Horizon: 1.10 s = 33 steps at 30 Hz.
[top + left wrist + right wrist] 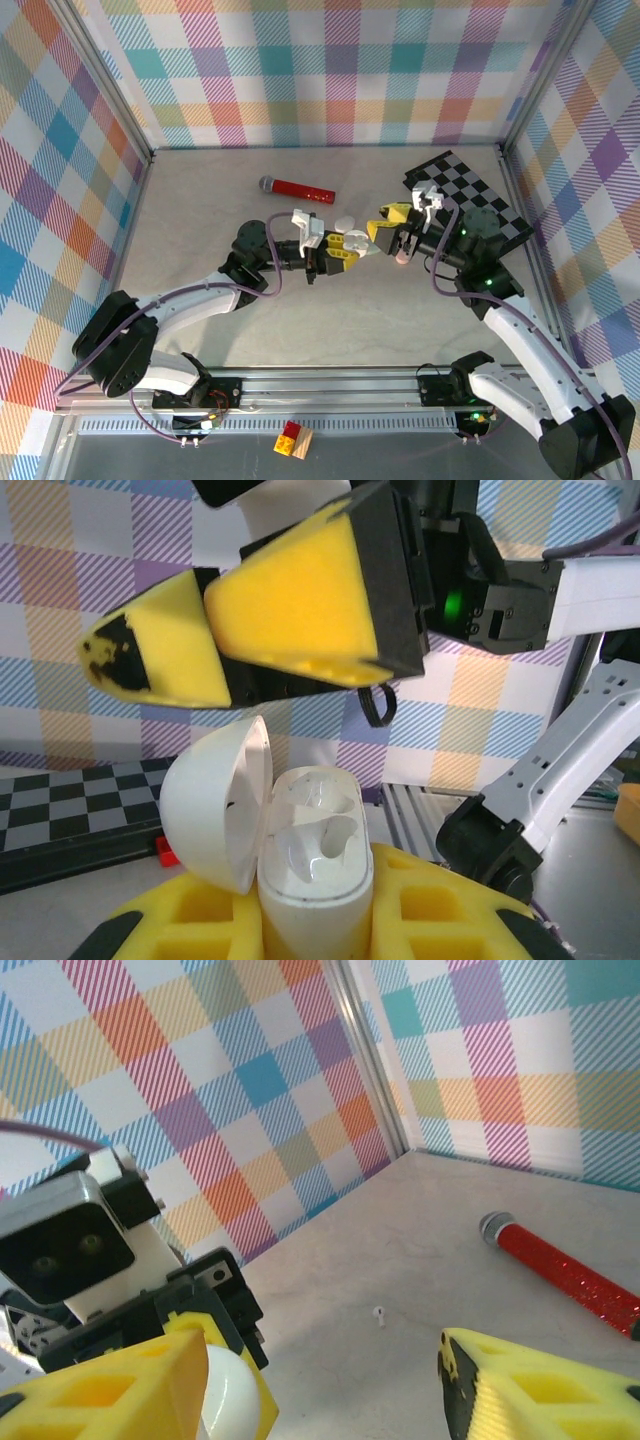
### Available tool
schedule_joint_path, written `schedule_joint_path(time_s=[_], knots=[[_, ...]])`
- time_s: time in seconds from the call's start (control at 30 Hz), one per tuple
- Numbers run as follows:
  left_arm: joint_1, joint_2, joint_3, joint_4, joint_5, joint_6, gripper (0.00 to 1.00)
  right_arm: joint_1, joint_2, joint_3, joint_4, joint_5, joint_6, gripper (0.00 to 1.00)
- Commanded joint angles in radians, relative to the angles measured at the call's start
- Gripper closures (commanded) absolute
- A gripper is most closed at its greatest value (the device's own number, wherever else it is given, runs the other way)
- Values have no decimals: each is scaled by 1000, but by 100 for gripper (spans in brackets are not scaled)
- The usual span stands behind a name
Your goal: Insert the wireless bluetooth earbuds into the charging case
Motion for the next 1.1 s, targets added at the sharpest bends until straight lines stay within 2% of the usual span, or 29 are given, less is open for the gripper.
schedule_joint_path(time_s=[0.0, 0.13, 0.27, 0.37, 0.47, 0.6, 0.8, 1.07], knots=[[37, 19, -41, 145, 13, 24, 84, -7, -46, -16, 36, 105, 26, 37], [68, 36, -87, 238, 16, 2, 84, -23, -37, -24, -36, 266, 41, 36], [81, 32, -126, 254, 7, 31, 85, -41, 62, 21, -190, 434, 58, 36], [82, 9, -148, 226, -13, 62, 86, -45, 173, 67, -292, 519, 66, 37], [84, -27, -144, 127, -19, 108, 87, -47, 290, 102, -330, 559, 105, 37], [83, -65, -141, 36, -25, 163, 87, -58, 452, 143, -315, 554, 190, 38], [83, -83, -154, 37, -37, 166, 87, -68, 690, 197, -255, 512, 311, 38], [84, -95, -160, 18, -53, 169, 88, -72, 886, 269, -212, 464, 360, 39]])
